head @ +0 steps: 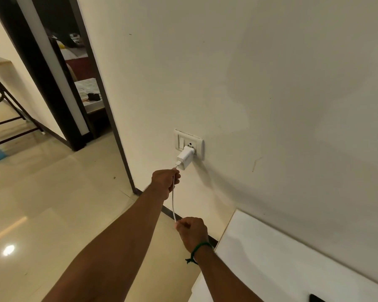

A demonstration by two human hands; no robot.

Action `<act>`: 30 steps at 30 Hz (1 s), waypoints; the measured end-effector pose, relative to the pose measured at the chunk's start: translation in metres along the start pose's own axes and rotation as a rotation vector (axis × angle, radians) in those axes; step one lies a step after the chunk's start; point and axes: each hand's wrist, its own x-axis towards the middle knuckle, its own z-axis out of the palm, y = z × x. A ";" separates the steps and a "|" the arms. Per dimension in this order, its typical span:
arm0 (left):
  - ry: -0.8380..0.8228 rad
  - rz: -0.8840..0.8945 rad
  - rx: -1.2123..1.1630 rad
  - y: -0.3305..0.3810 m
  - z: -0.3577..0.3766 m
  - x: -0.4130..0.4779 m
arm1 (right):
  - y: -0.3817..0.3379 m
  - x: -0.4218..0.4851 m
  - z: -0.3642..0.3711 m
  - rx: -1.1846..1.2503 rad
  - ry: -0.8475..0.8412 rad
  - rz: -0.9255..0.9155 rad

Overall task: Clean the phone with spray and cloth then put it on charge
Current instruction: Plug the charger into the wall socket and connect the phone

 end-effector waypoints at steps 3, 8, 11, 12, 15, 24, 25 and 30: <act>0.029 0.011 -0.003 0.004 0.000 0.000 | -0.001 0.001 0.000 -0.006 0.003 -0.017; 0.034 0.006 0.021 0.007 0.000 -0.002 | -0.005 -0.003 -0.004 -0.015 0.023 -0.045; 0.048 0.013 0.025 0.008 0.000 -0.001 | -0.005 -0.003 -0.003 -0.004 0.033 -0.059; 0.051 0.012 0.021 0.009 0.000 0.000 | -0.006 -0.004 -0.004 -0.004 0.041 -0.062; 0.059 0.008 0.015 0.010 0.000 0.001 | -0.004 -0.001 -0.008 -0.007 0.060 -0.066; 0.067 0.011 -0.008 0.007 0.003 0.003 | 0.002 -0.001 -0.012 0.024 0.064 -0.056; 0.071 0.016 -0.008 0.007 0.003 0.003 | 0.002 -0.001 -0.013 0.033 0.064 -0.051; 0.065 0.012 -0.029 0.007 0.005 0.004 | 0.007 0.000 -0.016 0.036 0.070 -0.042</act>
